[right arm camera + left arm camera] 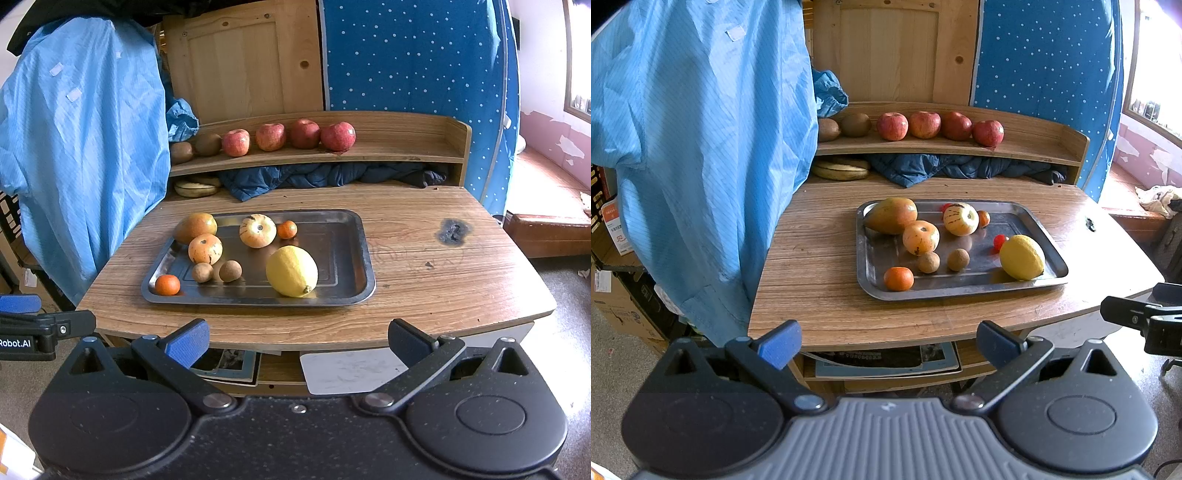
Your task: Organize fruits
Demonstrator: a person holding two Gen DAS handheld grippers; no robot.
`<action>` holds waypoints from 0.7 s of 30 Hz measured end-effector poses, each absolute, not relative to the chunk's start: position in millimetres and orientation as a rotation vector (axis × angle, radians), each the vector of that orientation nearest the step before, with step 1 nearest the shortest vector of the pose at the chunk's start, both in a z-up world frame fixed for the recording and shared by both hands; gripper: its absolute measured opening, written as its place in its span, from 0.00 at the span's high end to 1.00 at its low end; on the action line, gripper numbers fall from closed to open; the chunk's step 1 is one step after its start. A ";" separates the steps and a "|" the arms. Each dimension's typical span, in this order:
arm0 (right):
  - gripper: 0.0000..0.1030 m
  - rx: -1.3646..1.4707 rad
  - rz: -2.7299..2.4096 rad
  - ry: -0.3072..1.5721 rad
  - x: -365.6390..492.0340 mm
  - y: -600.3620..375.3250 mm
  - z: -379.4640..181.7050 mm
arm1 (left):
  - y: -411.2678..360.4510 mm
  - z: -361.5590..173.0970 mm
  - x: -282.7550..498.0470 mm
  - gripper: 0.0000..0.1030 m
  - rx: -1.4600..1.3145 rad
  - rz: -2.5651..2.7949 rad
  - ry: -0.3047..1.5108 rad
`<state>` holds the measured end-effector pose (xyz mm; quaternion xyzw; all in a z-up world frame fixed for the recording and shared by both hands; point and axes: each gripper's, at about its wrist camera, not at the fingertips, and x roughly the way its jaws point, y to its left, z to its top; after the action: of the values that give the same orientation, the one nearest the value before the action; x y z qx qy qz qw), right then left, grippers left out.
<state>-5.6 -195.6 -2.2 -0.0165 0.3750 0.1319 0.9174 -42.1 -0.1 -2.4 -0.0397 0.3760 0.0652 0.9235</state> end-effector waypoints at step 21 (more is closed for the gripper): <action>0.01 -0.032 0.267 0.773 -4.5 -197.1 -3.9 | 4.1 0.9 -32.4 0.00 -0.122 0.178 0.840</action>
<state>-4.5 -197.1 -3.9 -0.0153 0.3759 0.1298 0.9174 -32.4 4.1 0.9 -0.0591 0.4072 0.0865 0.9073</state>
